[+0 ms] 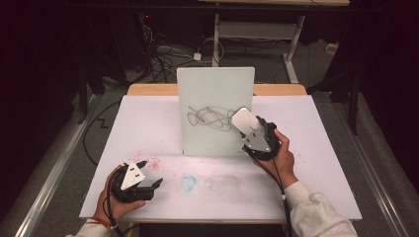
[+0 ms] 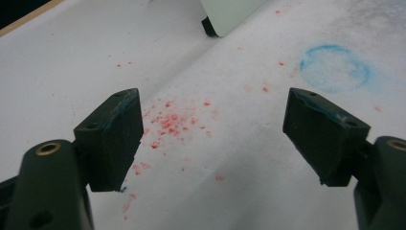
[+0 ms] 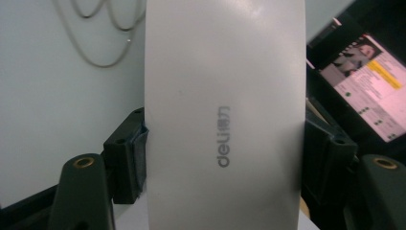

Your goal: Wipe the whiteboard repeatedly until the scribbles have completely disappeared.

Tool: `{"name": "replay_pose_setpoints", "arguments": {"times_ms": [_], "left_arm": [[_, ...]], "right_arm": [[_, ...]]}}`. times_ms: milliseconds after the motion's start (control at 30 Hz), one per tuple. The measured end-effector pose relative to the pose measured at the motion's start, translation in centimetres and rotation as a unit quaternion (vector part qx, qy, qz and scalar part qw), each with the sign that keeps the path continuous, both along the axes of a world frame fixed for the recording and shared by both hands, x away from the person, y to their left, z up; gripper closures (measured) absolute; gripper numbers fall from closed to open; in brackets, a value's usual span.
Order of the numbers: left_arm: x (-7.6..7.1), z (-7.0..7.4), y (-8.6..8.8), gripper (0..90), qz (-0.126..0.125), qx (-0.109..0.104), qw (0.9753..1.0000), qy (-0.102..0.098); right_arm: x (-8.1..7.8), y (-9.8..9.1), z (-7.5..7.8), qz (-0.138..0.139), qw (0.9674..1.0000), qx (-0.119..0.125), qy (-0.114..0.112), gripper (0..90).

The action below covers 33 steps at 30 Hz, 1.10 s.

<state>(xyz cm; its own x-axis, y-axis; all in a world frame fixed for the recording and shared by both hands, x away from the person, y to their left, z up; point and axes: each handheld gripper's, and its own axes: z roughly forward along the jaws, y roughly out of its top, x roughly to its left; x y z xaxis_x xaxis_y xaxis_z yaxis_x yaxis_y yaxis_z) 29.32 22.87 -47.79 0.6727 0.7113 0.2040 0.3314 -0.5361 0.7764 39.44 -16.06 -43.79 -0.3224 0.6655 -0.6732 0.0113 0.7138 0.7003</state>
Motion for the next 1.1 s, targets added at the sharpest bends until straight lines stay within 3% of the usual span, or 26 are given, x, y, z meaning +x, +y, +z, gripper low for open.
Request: {"name": "replay_pose_setpoints", "arguments": {"times_ms": [100,200,333,567,633,767,900,1100], "left_arm": [[-0.1,0.0,-0.1,21.0,0.003,-0.002,1.0000,0.006],[-0.1,0.0,-0.1,21.1,0.003,-0.003,1.0000,0.006],[0.0,0.0,-0.1,21.1,0.000,0.002,1.0000,0.001],[0.0,0.0,-0.1,21.1,-0.002,0.003,1.0000,0.001],[-0.1,0.0,-0.1,21.1,0.001,-0.001,1.0000,0.008],[-0.1,0.0,-0.1,21.1,0.001,-0.003,1.0000,0.008],[-0.2,0.0,0.0,21.1,0.001,-0.003,1.0000,0.006],[-0.1,0.0,0.0,21.1,0.002,-0.003,1.0000,0.006]], "right_arm": [[0.2,-0.4,0.6,-0.004,0.9996,0.027,0.005,30.9],[0.1,0.0,0.4,-0.010,0.9998,0.018,0.000,31.0],[-0.1,0.9,-0.3,-0.002,0.9998,0.017,0.012,31.0],[-1.0,3.6,-2.2,0.041,0.9981,-0.035,0.030,31.0],[-1.2,4.2,-2.5,0.036,0.9976,-0.053,0.026,30.9],[-1.1,4.1,-2.4,0.035,0.9974,-0.057,0.027,31.0],[-0.8,3.0,-1.6,0.014,0.9988,-0.045,0.012,30.9],[-0.2,1.1,-0.4,-0.020,0.9998,-0.003,0.008,31.0]]}}
